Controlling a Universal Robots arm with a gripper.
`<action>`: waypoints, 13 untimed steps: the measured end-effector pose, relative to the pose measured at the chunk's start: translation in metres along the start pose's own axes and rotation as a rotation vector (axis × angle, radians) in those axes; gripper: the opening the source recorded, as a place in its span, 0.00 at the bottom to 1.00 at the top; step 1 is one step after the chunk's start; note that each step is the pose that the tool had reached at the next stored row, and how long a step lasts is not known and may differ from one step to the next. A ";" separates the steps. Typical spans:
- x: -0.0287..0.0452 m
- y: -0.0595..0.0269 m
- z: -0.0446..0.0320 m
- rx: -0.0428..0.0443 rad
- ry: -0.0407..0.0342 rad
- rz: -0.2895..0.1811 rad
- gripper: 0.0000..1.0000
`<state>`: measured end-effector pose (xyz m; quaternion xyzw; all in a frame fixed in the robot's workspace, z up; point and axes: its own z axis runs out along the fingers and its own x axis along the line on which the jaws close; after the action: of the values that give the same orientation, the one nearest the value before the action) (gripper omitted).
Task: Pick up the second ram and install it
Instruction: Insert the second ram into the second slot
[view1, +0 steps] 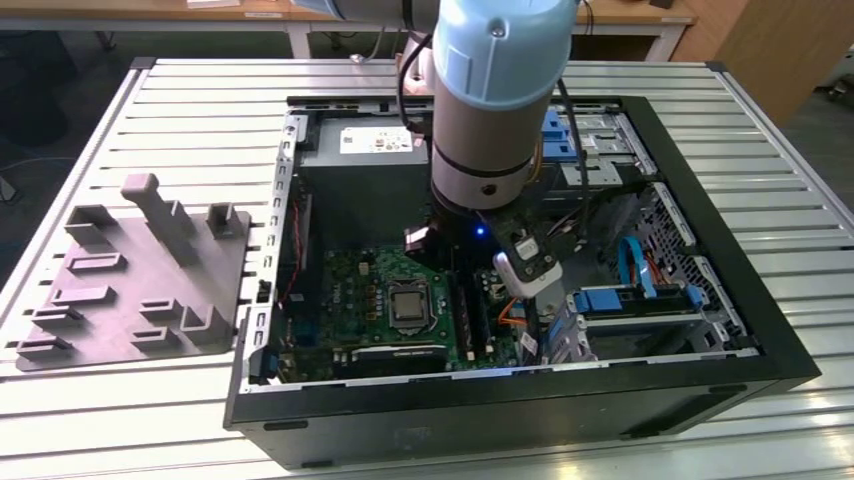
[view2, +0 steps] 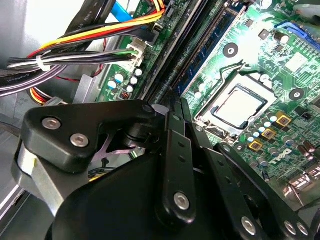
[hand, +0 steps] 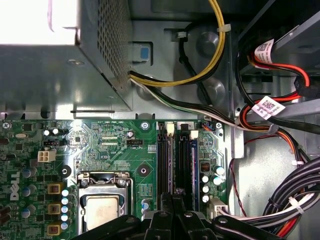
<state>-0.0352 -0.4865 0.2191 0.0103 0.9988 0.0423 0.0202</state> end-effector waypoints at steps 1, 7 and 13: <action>0.0000 0.0000 -0.0002 0.0000 0.0000 0.000 0.11; 0.0000 -0.0005 -0.0002 -0.0104 0.0002 0.000 0.11; 0.0000 -0.0014 0.0001 -0.0165 0.0003 0.001 0.11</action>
<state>-0.0352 -0.4880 0.2189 0.0105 0.9985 0.0505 0.0201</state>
